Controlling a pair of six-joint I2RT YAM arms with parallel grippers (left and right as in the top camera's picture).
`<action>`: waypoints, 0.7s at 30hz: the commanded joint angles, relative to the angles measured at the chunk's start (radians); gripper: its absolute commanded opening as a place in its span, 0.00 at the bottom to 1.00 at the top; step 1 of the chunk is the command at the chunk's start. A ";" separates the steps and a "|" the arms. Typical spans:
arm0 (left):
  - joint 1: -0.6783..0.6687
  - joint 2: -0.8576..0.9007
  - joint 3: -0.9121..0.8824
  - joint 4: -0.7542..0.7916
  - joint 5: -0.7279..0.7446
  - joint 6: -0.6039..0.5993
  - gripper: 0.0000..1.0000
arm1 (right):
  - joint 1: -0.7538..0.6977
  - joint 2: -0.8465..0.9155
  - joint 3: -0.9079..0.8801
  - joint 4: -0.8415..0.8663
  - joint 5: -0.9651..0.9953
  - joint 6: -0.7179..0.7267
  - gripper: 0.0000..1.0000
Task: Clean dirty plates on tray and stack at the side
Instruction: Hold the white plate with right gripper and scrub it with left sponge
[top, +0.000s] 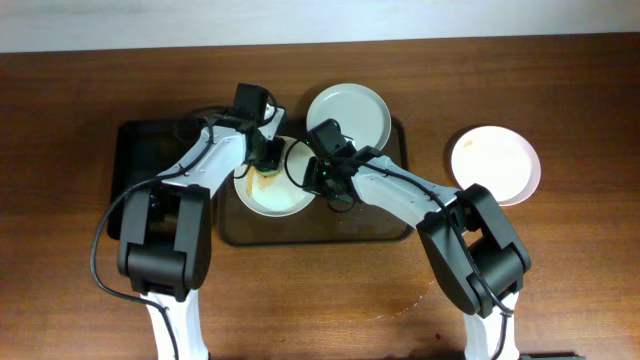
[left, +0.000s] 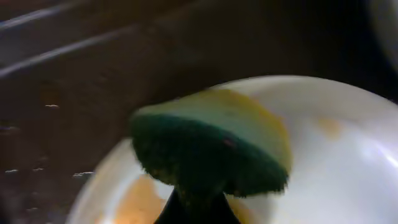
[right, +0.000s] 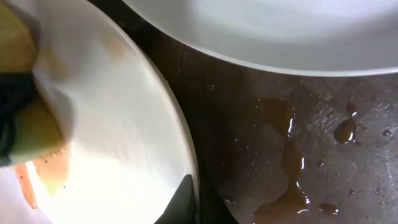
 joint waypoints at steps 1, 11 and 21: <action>0.006 0.069 -0.015 -0.066 -0.290 -0.084 0.01 | -0.001 0.021 -0.003 -0.001 0.005 0.004 0.04; 0.003 0.069 -0.011 -0.287 0.279 -0.014 0.01 | -0.001 0.021 -0.003 0.002 0.005 0.003 0.04; 0.109 0.069 0.003 0.037 -0.071 -0.110 0.01 | -0.001 0.021 -0.003 0.003 0.005 0.003 0.04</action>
